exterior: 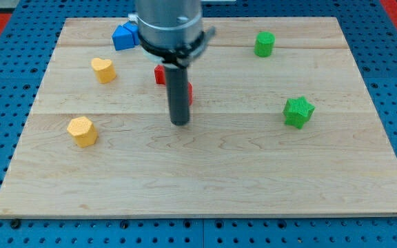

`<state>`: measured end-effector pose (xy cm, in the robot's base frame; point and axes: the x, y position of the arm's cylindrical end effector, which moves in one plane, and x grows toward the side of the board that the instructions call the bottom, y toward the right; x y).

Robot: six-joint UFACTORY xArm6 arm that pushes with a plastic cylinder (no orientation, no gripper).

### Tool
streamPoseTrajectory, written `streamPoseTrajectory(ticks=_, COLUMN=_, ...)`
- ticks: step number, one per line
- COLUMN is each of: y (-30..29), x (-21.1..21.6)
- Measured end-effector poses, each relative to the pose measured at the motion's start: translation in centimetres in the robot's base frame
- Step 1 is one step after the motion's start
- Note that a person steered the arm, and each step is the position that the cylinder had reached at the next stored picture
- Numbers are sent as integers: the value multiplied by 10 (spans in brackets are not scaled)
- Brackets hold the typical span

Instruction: Push the red circle along with the red star towards top left

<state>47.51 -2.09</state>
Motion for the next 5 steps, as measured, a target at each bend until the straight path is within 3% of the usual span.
streamPoseTrajectory(ticks=1, y=30, x=30)
streamPoseTrajectory(ticks=3, y=41, x=39)
streamPoseTrajectory(ticks=5, y=5, x=-50)
